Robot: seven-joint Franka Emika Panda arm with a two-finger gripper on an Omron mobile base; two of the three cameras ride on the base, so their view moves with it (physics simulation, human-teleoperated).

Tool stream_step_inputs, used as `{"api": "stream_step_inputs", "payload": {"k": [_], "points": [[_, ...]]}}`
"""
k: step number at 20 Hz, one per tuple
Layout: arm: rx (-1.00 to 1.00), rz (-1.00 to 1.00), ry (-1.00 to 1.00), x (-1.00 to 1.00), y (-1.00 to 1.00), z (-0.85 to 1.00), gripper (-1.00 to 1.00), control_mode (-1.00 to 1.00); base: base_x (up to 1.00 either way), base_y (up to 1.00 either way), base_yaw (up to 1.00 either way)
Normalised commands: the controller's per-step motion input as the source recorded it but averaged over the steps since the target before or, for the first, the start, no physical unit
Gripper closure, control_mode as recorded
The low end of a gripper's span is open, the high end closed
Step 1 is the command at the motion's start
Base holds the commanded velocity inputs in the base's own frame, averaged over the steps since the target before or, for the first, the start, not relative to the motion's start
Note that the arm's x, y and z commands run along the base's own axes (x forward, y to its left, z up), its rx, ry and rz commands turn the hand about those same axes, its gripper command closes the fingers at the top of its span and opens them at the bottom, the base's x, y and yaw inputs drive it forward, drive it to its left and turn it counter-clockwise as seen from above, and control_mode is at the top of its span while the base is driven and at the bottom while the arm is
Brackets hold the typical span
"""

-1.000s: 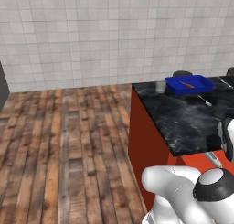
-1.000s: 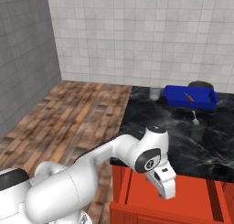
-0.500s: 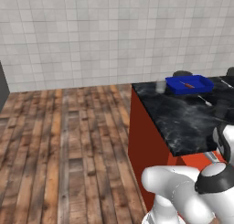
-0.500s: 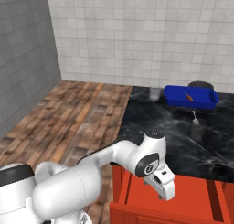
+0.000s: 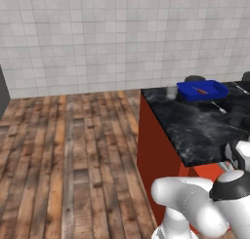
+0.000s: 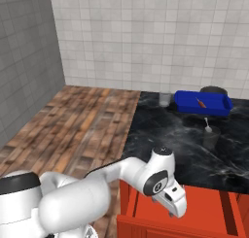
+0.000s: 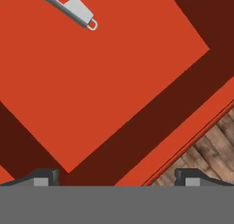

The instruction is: Take the tongs from the drawer on the right and place them on the dining counter next to the tray containing the hot dog.

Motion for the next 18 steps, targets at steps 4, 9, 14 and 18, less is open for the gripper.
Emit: {"api": "stream_step_inputs", "payload": {"k": [4,9,14,18], "points": [[0.00,0.07,0.00,0.00,0.00,-0.23,-1.00,-1.00,0.00,0.00,0.00],[0.00,0.06,0.00,0.00,0.00,-0.21,-1.00,-1.00,0.00,0.00,0.00],[0.00,0.07,0.00,0.00,0.00,-0.26,-1.00,-1.00,0.00,0.00,0.00],[0.00,0.07,0.00,-0.03,0.00,-0.25,-1.00,-1.00,0.00,0.00,0.00]]}}
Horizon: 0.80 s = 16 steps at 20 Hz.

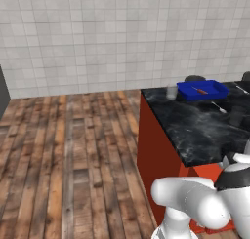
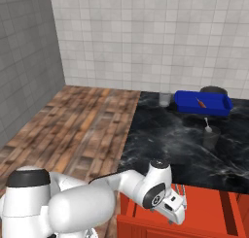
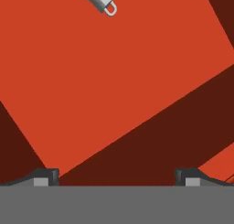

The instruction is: Take the tongs from the drawer on the right and place them on the dining counter next to the tray containing the hot dog.

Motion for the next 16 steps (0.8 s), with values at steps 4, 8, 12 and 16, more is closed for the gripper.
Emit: {"api": "stream_step_inputs", "payload": {"k": [4,8,12,16], "points": [[0.00,0.08,0.00,-0.11,0.00,-0.21,-1.00,-1.00,0.00,0.00,0.00],[0.00,0.08,0.01,-0.28,0.01,-0.19,-1.00,-1.00,0.00,0.00,0.00],[0.00,0.09,0.03,-0.31,0.03,-0.19,-1.00,-1.00,0.00,0.00,0.00],[0.00,0.10,0.08,-0.56,0.11,-0.26,-1.00,-1.00,0.00,0.00,0.00]]}}
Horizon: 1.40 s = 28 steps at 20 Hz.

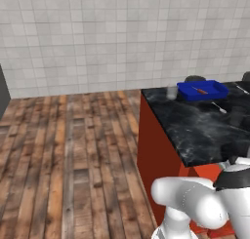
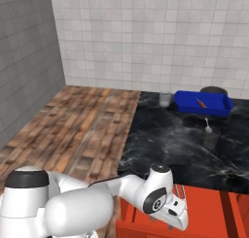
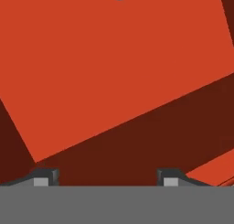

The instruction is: Take the tongs from the drawer on the right and place them on the dining counter next to the tray containing the hot dog.

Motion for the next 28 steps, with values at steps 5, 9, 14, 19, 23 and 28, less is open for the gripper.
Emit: {"api": "stream_step_inputs", "payload": {"k": [5,9,14,19,23,28], "points": [[0.00,0.10,0.09,-0.69,0.15,-0.24,-1.00,-1.00,0.00,0.00,0.00],[0.00,0.14,0.07,-0.74,0.12,-0.19,-1.00,-1.00,0.00,0.00,0.00],[0.00,0.12,0.05,-0.63,0.08,-0.10,-1.00,-1.00,0.00,0.00,0.00],[0.00,0.10,0.06,-0.35,0.02,-0.05,-1.00,-1.00,0.00,0.00,0.00],[0.02,0.12,0.02,-0.02,0.00,0.00,-1.00,-1.00,0.00,0.00,0.00],[0.06,0.17,0.07,0.00,0.00,0.11,-1.00,-1.00,0.00,0.00,0.00]]}}
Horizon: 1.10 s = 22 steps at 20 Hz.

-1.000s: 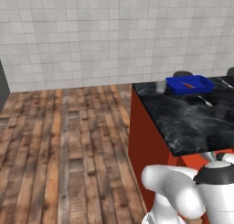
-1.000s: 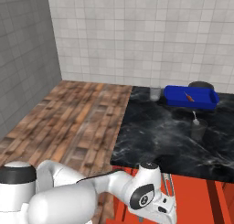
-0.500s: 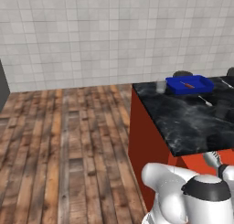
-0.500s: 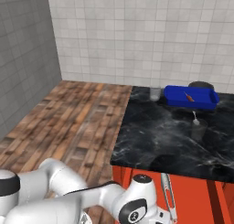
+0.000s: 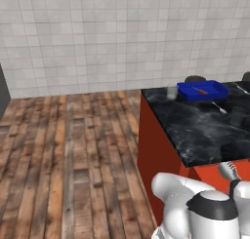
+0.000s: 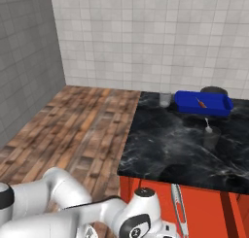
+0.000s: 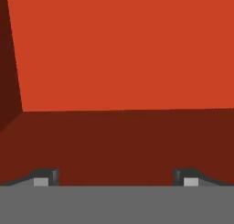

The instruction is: Take the tongs from the drawer on the right and place them on the dining counter next to the tray containing the hot dog.

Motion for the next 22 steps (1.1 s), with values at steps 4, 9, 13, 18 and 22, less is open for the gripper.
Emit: {"api": "stream_step_inputs", "payload": {"k": [4,9,13,18,22], "points": [[0.09,0.16,0.11,0.03,0.00,0.33,-1.00,-1.00,0.00,0.00,0.00],[0.11,0.10,0.12,0.17,-0.01,0.42,-1.00,-1.00,0.00,0.00,0.00],[0.10,0.09,0.04,0.24,-0.09,0.24,-1.00,-1.00,0.00,0.00,0.00],[0.09,0.08,0.03,0.33,-0.16,0.18,-1.00,-1.00,0.00,0.00,0.00],[0.02,0.08,0.01,0.43,-0.19,0.02,-1.00,-1.00,0.00,0.00,0.00]]}}
